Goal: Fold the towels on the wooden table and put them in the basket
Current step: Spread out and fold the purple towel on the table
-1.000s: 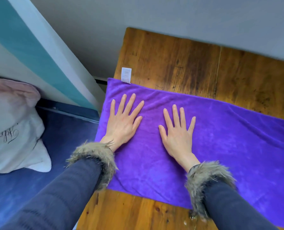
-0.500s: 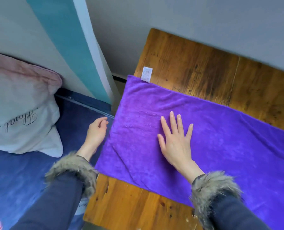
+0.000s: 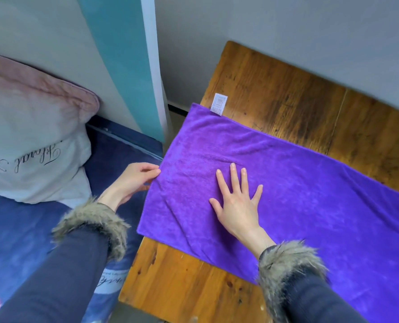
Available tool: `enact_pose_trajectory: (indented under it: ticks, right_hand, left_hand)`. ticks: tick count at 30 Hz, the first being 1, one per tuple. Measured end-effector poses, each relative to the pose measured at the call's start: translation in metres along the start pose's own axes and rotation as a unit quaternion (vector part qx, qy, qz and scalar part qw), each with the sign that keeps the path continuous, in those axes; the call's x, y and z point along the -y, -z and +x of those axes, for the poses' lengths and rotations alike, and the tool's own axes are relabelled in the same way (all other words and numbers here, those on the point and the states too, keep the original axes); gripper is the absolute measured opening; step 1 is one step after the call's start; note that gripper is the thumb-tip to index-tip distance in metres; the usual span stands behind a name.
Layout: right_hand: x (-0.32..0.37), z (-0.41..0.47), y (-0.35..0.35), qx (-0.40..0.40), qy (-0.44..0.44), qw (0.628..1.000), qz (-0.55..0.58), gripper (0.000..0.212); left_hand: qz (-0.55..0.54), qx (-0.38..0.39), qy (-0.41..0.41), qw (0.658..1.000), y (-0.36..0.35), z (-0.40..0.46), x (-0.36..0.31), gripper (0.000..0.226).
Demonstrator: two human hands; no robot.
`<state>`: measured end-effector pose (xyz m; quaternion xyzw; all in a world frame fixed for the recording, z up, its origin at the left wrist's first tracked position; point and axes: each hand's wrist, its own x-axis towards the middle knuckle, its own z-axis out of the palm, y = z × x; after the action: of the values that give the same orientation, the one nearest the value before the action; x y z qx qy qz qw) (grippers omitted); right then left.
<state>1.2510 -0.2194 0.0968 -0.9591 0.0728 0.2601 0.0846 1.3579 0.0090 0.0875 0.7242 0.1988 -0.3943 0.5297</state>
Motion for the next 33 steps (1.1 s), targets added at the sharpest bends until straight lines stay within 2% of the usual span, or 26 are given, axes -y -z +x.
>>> enact_pose_trajectory:
  ticks: [6,9,13,16,21,26,29,33]
  right_hand:
    - [-0.001,-0.001,0.004,0.017,0.005,1.0,0.009,0.071]
    - [-0.009,-0.002,0.016,0.007,0.007,0.99,0.142,0.062]
    - [-0.04,-0.021,0.035,-0.082,-0.016,0.92,0.384,0.048]
    - [-0.073,-0.053,0.043,-0.097,-0.077,0.856,0.501,0.036]
    - [-0.143,-0.117,0.022,-0.127,-0.143,0.795,0.576,0.021]
    - [-0.224,-0.183,-0.003,-0.199,-0.224,0.727,0.617,0.02]
    - [-0.267,-0.215,-0.017,-0.233,-0.268,0.685,0.637,0.021]
    - [-0.307,-0.246,-0.037,-0.251,-0.303,0.645,0.655,0.022]
  left_hand:
    - [0.013,-0.016,-0.048,0.999,-0.007,-0.03,-0.022,0.008]
    - [0.019,-0.009,-0.08,0.997,-0.029,-0.055,-0.043,0.008]
    - [0.035,0.023,-0.131,0.991,-0.082,-0.092,-0.073,0.008]
    - [0.038,0.061,-0.166,0.983,-0.137,-0.117,-0.093,0.013]
    - [0.056,0.132,-0.22,0.965,-0.24,-0.159,-0.109,0.016]
    - [0.081,0.164,-0.242,0.953,-0.353,-0.19,-0.107,0.019]
    - [0.109,0.172,-0.267,0.942,-0.417,-0.203,-0.096,0.021]
    - [0.205,0.162,-0.28,0.924,-0.491,-0.197,-0.066,0.016]
